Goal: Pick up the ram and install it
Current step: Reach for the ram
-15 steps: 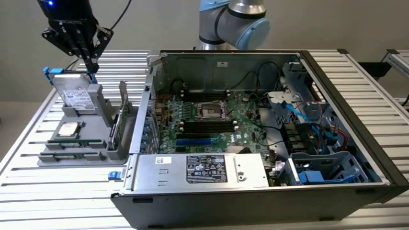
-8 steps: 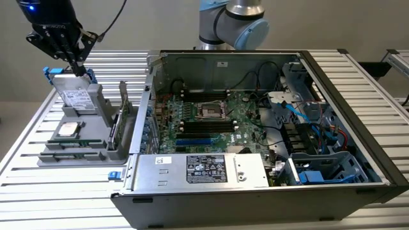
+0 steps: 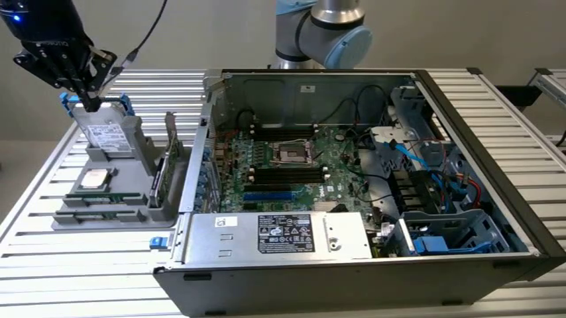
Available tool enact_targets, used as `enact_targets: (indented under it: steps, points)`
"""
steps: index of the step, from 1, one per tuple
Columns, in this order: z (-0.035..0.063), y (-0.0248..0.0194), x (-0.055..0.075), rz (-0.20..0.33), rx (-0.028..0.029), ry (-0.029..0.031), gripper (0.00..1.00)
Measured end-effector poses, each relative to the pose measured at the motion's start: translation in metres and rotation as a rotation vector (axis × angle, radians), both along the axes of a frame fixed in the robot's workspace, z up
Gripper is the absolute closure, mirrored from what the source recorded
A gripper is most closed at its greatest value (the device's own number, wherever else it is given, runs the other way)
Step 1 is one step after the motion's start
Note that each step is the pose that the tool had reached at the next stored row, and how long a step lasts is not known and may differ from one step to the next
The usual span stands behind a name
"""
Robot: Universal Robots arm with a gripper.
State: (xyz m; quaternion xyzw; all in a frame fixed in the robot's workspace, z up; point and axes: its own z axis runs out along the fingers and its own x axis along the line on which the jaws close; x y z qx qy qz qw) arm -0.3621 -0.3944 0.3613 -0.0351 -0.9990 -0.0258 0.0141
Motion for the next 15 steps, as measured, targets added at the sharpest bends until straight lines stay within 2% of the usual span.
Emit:
enact_targets:
  steps: [5, 15]
  points:
    - [-0.0028, -0.0149, 0.0, 0.005, 0.0009, 0.0002, 0.9]
    - [-0.0093, -0.0327, 0.0, 0.026, 0.0011, 0.0002, 0.9]
